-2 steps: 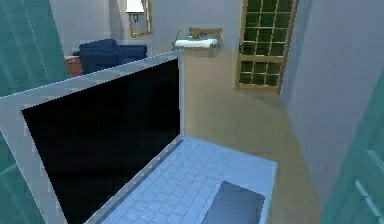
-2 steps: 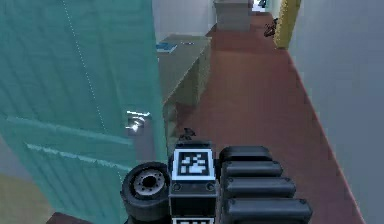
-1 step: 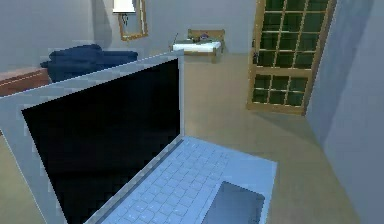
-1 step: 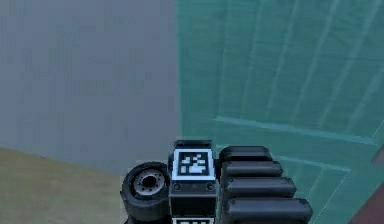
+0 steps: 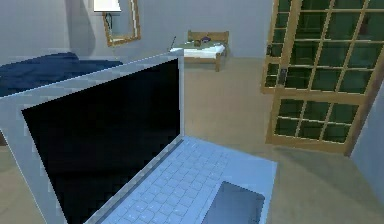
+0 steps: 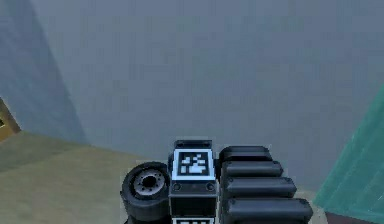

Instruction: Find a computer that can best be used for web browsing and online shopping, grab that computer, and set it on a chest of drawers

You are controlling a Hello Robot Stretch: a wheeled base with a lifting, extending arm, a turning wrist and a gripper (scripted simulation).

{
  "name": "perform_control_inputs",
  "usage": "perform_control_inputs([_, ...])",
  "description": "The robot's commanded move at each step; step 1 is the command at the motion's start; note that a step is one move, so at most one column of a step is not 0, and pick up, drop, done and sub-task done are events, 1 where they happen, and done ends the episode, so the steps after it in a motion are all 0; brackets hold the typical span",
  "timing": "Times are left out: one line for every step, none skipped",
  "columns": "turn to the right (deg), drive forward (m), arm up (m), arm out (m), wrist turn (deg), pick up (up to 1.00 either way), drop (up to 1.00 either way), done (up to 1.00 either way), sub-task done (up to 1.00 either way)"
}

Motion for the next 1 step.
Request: perform_control_inputs([3.0, 0.00, 0.00, 0.00, 0.0, 0.00, 0.00, 0.00, 0.00])
